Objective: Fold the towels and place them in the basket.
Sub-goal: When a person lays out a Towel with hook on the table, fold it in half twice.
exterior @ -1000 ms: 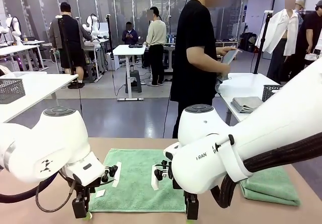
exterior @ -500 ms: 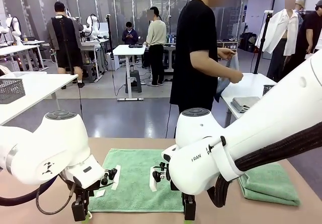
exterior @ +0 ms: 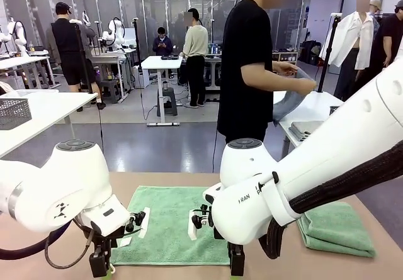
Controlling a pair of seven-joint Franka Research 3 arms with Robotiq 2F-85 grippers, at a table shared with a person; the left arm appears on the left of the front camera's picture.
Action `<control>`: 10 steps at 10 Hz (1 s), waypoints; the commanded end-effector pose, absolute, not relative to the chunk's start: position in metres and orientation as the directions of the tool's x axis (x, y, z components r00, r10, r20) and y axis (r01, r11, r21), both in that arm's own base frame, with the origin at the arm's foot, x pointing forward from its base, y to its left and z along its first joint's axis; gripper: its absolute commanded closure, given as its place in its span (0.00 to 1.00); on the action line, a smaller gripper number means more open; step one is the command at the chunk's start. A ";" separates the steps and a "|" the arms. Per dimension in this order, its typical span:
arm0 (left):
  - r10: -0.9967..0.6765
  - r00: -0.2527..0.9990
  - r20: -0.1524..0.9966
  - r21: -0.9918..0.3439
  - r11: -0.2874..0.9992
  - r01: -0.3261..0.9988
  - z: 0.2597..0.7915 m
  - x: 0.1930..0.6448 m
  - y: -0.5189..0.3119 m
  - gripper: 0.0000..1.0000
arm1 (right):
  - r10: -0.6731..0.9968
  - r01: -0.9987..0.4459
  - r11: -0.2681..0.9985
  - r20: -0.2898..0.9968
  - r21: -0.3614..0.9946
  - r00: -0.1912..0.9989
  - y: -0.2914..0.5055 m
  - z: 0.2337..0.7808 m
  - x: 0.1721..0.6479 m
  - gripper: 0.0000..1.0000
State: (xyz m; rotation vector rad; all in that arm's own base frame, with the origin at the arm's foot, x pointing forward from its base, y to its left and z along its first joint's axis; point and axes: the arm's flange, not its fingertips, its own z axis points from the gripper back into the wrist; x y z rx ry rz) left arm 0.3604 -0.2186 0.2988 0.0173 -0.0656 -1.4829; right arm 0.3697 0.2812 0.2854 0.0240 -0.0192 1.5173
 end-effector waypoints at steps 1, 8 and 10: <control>-0.996 0.061 0.070 0.061 0.065 0.996 0.290 0.351 -0.210 0.23 | 0.998 -0.997 0.069 0.016 -0.027 0.068 0.287 0.279 0.373 0.19; -0.997 0.049 0.057 0.067 0.053 0.996 0.294 0.351 -0.211 1.00 | 0.995 -0.995 0.098 0.002 -0.028 0.098 0.285 0.285 0.374 0.94; -0.997 0.047 0.062 0.072 0.052 0.996 0.297 0.350 -0.212 1.00 | 0.994 -0.994 0.105 0.000 -0.020 0.105 0.284 0.288 0.373 1.00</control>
